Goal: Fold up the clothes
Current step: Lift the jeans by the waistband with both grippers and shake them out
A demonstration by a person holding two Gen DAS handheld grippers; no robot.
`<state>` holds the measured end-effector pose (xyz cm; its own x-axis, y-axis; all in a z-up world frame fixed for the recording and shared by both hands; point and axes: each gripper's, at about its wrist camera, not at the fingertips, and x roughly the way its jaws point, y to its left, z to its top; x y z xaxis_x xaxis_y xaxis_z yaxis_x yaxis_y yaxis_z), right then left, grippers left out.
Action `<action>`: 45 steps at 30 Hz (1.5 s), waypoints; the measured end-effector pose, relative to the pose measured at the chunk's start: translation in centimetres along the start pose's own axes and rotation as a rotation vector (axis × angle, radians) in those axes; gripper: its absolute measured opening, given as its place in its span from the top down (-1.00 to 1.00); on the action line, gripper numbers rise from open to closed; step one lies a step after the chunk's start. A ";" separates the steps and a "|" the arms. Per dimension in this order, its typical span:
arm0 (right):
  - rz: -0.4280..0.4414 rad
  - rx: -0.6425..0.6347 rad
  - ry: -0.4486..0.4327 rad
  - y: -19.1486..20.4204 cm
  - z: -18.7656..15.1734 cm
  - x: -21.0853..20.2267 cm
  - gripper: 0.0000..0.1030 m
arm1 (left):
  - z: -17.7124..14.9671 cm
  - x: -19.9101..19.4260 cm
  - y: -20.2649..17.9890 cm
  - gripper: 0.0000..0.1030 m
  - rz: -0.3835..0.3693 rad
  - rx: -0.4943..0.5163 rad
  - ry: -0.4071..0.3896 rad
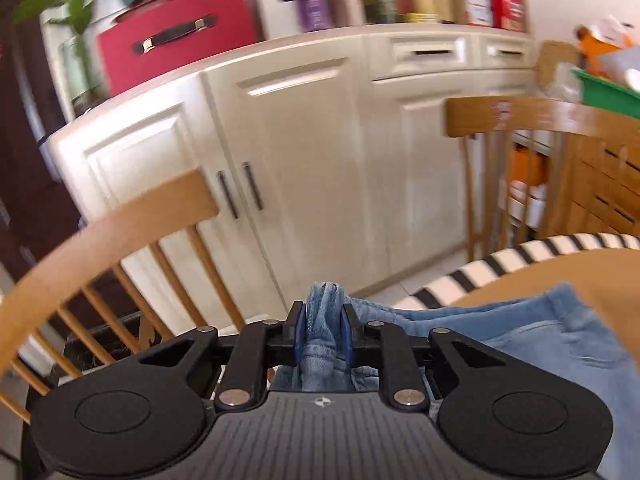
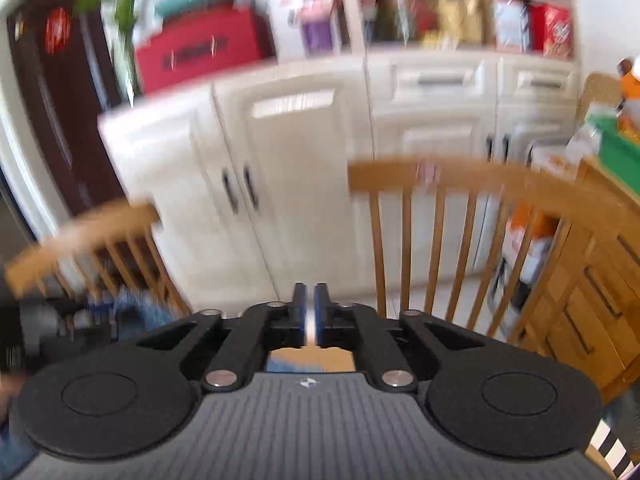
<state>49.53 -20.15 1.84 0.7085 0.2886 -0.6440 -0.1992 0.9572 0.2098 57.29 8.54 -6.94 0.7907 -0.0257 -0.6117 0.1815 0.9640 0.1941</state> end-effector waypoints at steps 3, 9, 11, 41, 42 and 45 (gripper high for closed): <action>0.037 0.053 0.136 -1.2 -4.6 2.2 -0.26 | -2.0 0.3 2.7 0.21 -0.008 -0.042 0.014; 0.079 0.179 0.170 -0.7 -10.8 6.0 0.42 | -7.1 -1.5 8.5 0.04 -0.122 -0.162 0.151; 0.121 0.278 0.151 -0.9 -11.4 6.3 0.81 | -8.7 -1.6 8.7 0.04 -0.174 -0.193 0.182; -0.234 0.085 -0.058 -4.7 -7.2 -3.0 0.04 | -8.2 -4.3 1.7 -0.36 -0.034 -0.267 0.060; -0.158 0.059 -0.059 -4.0 -8.4 -5.8 -0.06 | -9.4 -6.8 2.3 -0.47 -0.041 -0.283 0.048; 0.009 -0.033 -0.009 -1.9 -14.0 -13.3 -0.17 | -13.6 -14.1 2.3 -0.53 -0.100 -0.304 0.071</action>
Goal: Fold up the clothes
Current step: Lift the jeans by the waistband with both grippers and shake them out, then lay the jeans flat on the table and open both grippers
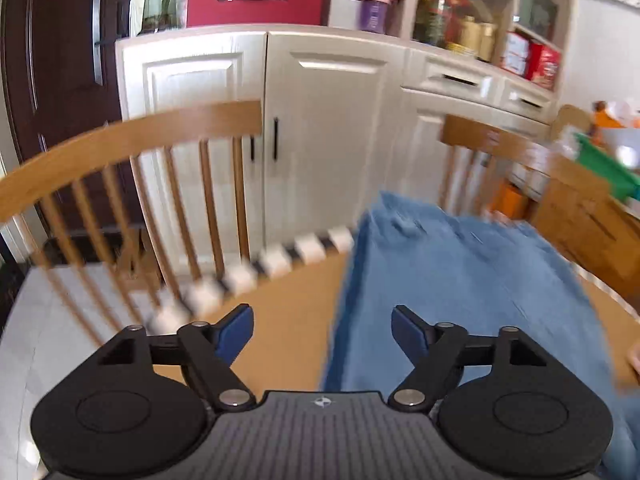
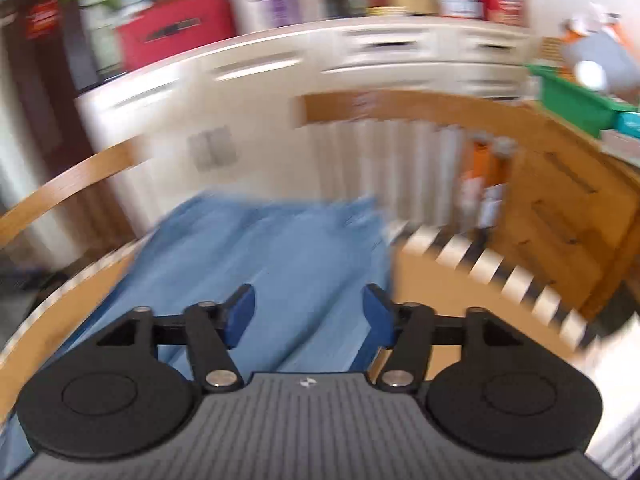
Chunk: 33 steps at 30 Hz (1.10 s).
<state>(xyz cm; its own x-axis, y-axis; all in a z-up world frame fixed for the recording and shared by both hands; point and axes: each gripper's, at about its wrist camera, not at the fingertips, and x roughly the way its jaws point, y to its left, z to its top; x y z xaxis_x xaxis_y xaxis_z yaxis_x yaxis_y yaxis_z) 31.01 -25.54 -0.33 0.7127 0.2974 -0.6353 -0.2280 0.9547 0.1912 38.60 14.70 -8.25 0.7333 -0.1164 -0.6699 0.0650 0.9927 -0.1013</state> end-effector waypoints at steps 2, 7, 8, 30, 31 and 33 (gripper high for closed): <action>0.082 -0.079 0.044 1.5 -4.4 -4.4 0.00 | -3.8 -5.0 -1.1 -0.58 -0.026 -0.008 0.033; 0.117 -0.303 0.173 5.4 -15.7 -9.0 -0.06 | -14.5 -15.8 -5.4 -0.63 -0.037 0.020 0.076; 0.099 -0.330 0.182 6.0 -17.0 -8.6 -0.06 | -16.2 -17.4 -6.8 -0.63 -0.039 0.031 0.083; 0.379 0.086 0.378 21.9 -27.6 -12.6 0.86 | -25.3 -28.2 -0.8 -0.63 -0.096 -0.018 0.149; 0.394 0.101 0.382 24.0 -28.3 -12.5 0.86 | -25.4 -28.8 0.4 -0.63 -0.098 0.003 0.151; 0.442 0.096 0.374 28.0 -28.8 -12.7 0.86 | -25.7 -29.6 2.7 -0.64 -0.104 0.038 0.159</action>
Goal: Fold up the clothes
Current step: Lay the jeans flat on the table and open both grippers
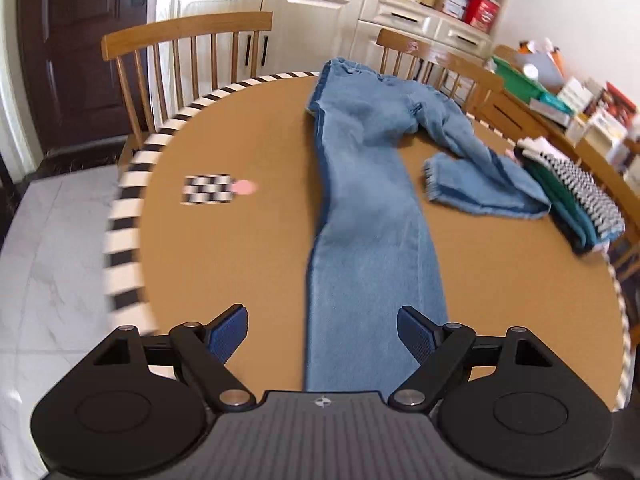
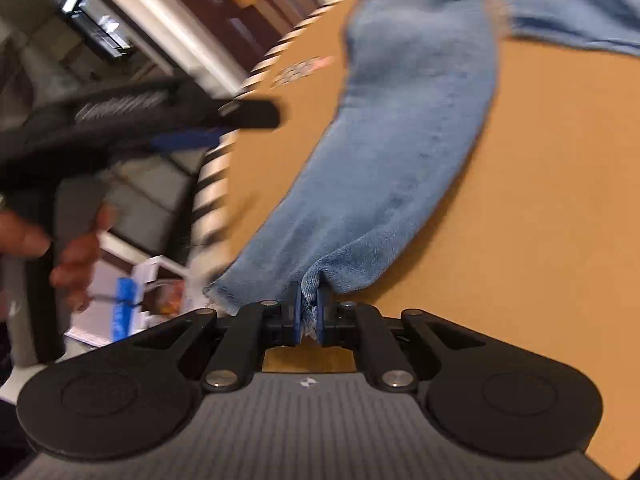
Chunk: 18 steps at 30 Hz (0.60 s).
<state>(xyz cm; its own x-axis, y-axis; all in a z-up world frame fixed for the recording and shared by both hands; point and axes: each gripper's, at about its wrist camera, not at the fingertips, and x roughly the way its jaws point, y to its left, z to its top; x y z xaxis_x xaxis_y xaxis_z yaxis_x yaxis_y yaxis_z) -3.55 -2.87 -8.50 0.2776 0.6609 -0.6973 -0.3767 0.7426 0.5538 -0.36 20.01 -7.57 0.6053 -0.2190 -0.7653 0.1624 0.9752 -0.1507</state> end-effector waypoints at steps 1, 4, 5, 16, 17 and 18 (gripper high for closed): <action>-0.008 -0.026 0.002 1.8 -0.3 1.0 0.86 | -0.3 -0.5 1.1 -0.64 -0.002 0.017 0.006; -0.054 -0.075 -0.023 6.1 -0.9 3.3 0.86 | -1.0 -1.5 3.6 -0.64 0.037 0.050 0.011; -0.054 -0.072 -0.039 6.8 -0.8 3.7 0.86 | -1.2 -1.8 4.3 -0.64 0.047 0.054 0.005; -0.215 0.029 -0.088 7.6 -1.7 0.3 0.07 | 0.5 -0.1 2.8 -0.18 -0.042 0.127 -0.054; -0.247 0.040 -0.108 7.2 -2.0 -1.0 0.05 | 0.7 0.5 1.8 -0.12 -0.049 0.158 -0.066; -0.291 0.056 -0.136 6.6 -2.0 -2.2 0.03 | 0.8 1.3 0.8 0.03 -0.056 0.188 -0.072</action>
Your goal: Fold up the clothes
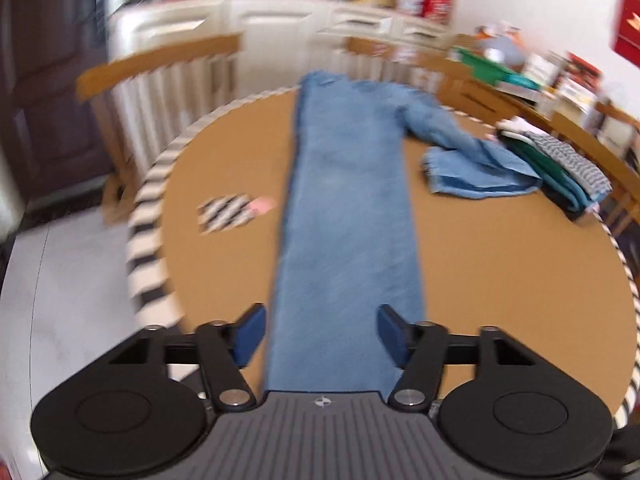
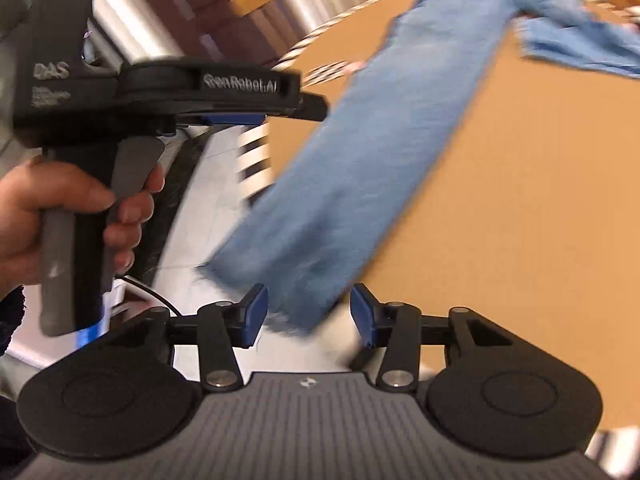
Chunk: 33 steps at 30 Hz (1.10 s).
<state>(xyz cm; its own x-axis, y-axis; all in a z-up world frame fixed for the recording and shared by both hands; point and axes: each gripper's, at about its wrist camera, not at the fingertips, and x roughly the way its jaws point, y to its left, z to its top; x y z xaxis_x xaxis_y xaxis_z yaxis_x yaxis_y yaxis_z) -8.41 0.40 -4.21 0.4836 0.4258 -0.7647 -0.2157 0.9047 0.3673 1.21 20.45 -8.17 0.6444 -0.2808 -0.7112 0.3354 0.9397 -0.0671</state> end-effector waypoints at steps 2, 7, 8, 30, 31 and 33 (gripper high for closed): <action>-0.095 0.041 -0.061 -1.9 0.8 -1.9 -0.03 | 0.2 2.1 -1.5 0.50 -0.012 0.042 0.016; -0.263 0.103 -0.230 -7.3 5.2 -4.3 -0.17 | -0.9 5.9 -2.5 0.90 -0.022 -0.019 0.136; -0.286 0.096 -0.255 -8.4 6.4 -4.1 -0.17 | -1.1 6.1 -2.7 0.90 -0.014 -0.014 0.137; -0.157 -0.083 -0.232 -21.0 19.0 5.6 0.92 | 2.1 6.7 -4.1 0.42 0.162 -0.212 0.326; -0.117 -0.084 -0.226 -20.8 17.7 3.8 0.92 | 2.2 6.7 -4.5 0.26 0.141 -0.212 0.326; -0.044 -0.080 -0.202 -20.3 14.9 0.4 0.92 | 2.1 6.5 -5.6 0.26 0.079 -0.191 0.320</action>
<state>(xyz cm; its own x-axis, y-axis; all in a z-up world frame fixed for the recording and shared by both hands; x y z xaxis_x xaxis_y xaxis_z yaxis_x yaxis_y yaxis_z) 8.80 -17.99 -4.07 0.6525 0.3821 -0.6543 -0.2537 0.9239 0.2865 5.00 12.96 -10.94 0.4063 -0.1595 -0.8997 0.1396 0.9839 -0.1114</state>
